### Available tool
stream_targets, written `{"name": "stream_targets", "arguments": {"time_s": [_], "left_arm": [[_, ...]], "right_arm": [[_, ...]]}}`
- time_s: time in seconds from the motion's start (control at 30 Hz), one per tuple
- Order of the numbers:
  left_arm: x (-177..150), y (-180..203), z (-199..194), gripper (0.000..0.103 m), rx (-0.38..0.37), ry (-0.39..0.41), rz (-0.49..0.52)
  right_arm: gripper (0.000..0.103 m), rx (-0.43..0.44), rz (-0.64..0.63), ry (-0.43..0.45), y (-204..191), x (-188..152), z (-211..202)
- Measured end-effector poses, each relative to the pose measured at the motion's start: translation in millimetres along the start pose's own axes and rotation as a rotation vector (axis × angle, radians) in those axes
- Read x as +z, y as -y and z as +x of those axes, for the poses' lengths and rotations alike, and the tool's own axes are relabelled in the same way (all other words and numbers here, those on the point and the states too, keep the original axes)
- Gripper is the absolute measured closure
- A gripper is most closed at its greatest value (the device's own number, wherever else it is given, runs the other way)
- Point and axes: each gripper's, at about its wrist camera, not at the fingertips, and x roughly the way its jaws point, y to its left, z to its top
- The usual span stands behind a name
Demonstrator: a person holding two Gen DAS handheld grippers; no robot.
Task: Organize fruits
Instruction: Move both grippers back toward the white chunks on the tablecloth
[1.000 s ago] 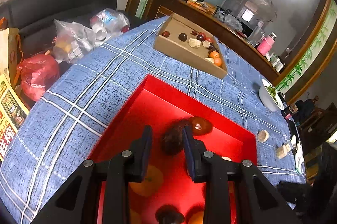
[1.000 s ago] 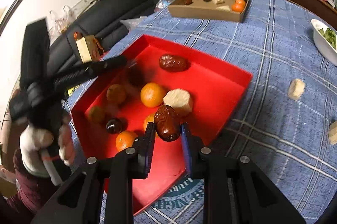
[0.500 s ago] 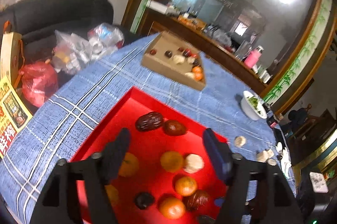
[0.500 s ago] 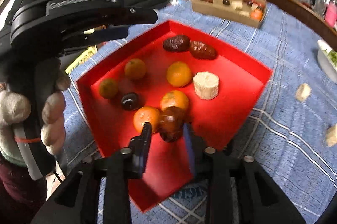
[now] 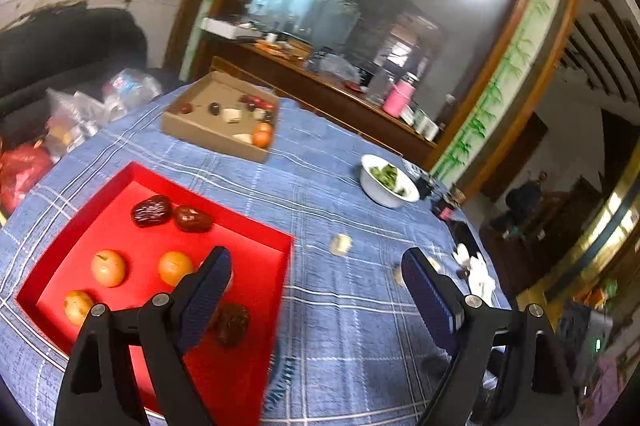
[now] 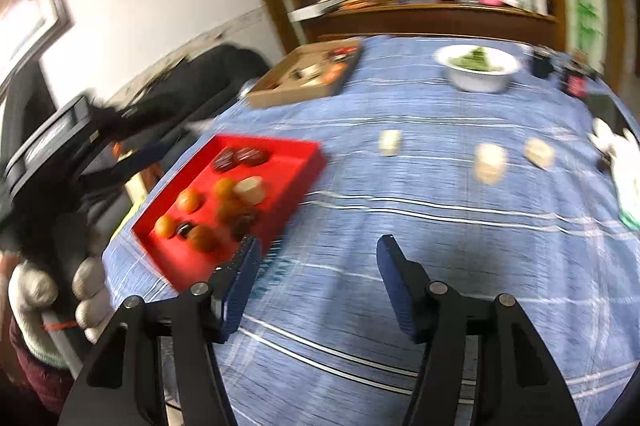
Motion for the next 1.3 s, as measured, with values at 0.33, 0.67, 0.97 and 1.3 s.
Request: {"name": "stream_targets", "arguments": {"time_s": [0.33,0.67,0.97,1.3], "left_arm": [[0,28,-22,0.014,0.023,0.044,0.047],[-16,40,14,0.014,0.025,-0.056,0.07],[-30,53,43,0.014,0.045,-0.137,0.117],[-46,88,104,0.014,0.008,-0.235,0.176]], "right_arm": [[0.043,-0.218,0.08,0.183,101,41,-87],[0.045,-0.179,0.254,0.087,190,76,-52],[0.051,-0.297,0.148,-0.019,190,82,54],[0.06,-0.314,0.098,-0.055,201,77,100]]}}
